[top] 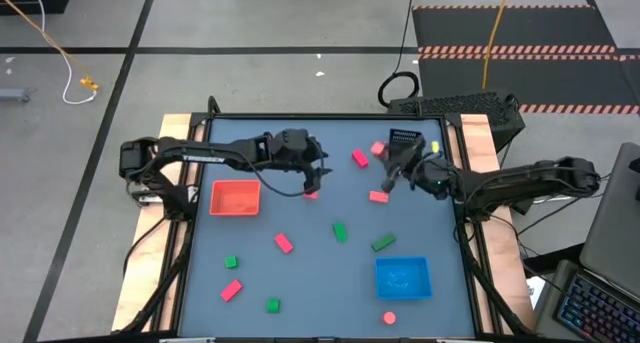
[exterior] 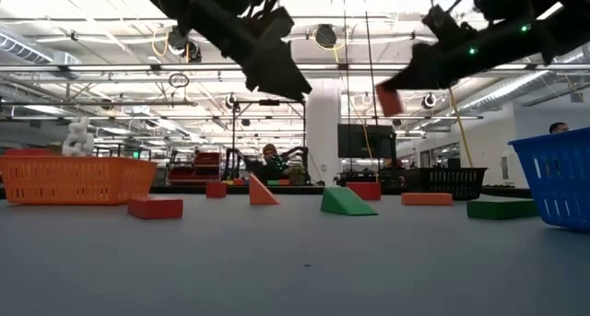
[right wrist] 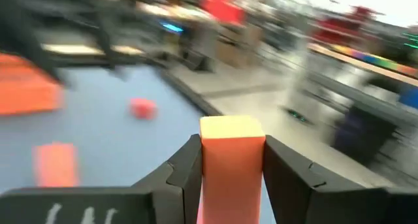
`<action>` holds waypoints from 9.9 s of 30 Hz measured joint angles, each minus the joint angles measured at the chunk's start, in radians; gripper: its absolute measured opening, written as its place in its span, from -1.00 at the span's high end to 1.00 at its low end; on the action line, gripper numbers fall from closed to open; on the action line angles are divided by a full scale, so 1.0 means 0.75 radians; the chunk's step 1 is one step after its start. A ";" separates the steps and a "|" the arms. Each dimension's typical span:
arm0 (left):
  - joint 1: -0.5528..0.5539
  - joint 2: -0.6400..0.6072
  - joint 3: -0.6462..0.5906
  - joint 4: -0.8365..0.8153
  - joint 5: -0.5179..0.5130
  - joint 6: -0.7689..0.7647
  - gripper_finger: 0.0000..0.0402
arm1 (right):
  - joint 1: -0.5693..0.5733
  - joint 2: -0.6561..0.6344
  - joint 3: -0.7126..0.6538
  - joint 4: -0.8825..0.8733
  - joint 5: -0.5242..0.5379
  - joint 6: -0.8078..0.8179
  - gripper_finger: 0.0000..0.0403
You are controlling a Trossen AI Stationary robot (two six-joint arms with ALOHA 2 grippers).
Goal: Sort & place blocks by color
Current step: Put the orange block into the black bin, then put the red block into the blue bin, then adjust the black bin, then put the orange block into the black bin
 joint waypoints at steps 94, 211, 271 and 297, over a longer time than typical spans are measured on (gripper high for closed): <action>0.071 0.111 0.001 0.030 -0.125 -0.068 -0.14 | -0.234 1.012 0.384 -0.149 -0.311 0.651 0.06; -0.290 0.110 -0.033 0.079 -0.308 -0.332 -0.14 | -0.419 0.445 0.306 -0.548 -0.126 0.140 -0.05; -0.339 0.111 -0.033 0.083 -0.304 -0.351 -0.14 | -0.723 0.170 -0.028 -0.567 -0.728 0.746 -0.05; -0.325 0.111 -0.033 0.100 -0.305 -0.351 -0.14 | -0.645 -0.158 -0.043 -0.505 -1.046 0.454 -0.05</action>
